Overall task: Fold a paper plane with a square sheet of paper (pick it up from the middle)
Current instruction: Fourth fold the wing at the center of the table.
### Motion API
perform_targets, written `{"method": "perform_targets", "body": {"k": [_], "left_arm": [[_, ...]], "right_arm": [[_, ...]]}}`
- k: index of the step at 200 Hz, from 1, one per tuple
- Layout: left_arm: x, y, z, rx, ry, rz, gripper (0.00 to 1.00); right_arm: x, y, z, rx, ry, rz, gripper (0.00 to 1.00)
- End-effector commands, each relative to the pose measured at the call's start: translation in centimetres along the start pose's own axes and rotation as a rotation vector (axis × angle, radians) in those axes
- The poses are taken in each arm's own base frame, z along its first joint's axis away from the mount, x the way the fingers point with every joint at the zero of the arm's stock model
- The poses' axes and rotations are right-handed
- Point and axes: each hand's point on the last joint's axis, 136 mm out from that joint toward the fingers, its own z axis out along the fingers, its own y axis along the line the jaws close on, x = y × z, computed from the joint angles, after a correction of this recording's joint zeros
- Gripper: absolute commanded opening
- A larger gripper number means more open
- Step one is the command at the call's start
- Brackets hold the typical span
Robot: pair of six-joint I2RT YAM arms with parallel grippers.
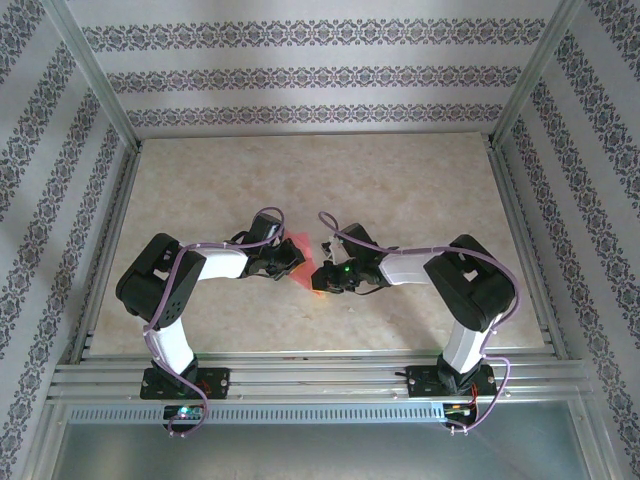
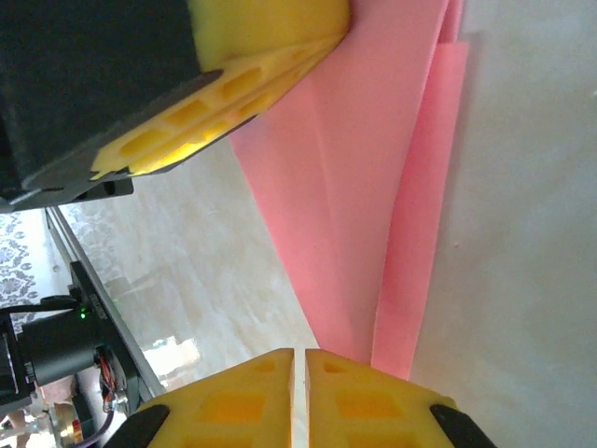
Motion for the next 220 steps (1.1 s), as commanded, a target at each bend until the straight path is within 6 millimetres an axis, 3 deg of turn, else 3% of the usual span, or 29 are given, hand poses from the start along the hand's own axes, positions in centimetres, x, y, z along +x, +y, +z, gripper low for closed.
{"method": "perform_targets", "body": {"k": [1, 36, 65, 83, 104, 125, 177, 220], "left_arm": [[1.0, 4.4, 0.3, -0.146, 0.038, -0.042, 0.11], [1.1, 4.4, 0.4, -0.142, 0.041, -0.042, 0.11], [1.1, 4.4, 0.4, -0.142, 0.041, -0.041, 0.11], [1.1, 4.4, 0.3, -0.141, 0.041, -0.04, 0.11], [1.2, 4.2, 0.3, -0.134, 0.043, -0.036, 0.11], [1.1, 3.9, 0.3, -0.12, 0.045, -0.034, 0.11], [1.1, 3.5, 0.4, -0.102, 0.051, -0.029, 0.11], [1.2, 3.3, 0.3, -0.094, 0.054, -0.021, 0.11]], "right_arm": [[1.6, -1.2, 0.0, 0.024, 0.043, 0.038, 0.12], [1.9, -2.9, 0.7, 0.07, 0.051, 0.067, 0.11], [1.9, -3.2, 1.0, 0.069, 0.059, 0.072, 0.11], [0.8, -1.4, 0.0, 0.02, 0.013, 0.042, 0.11], [-1.2, 1.2, -2.5, -0.025, -0.095, -0.029, 0.13], [-2.4, 2.1, -4.0, -0.011, -0.155, -0.081, 0.14], [-2.5, 1.8, -1.1, 0.036, -0.093, -0.093, 0.11], [-2.4, -0.5, 0.4, 0.099, -0.072, -0.039, 0.09]]}}
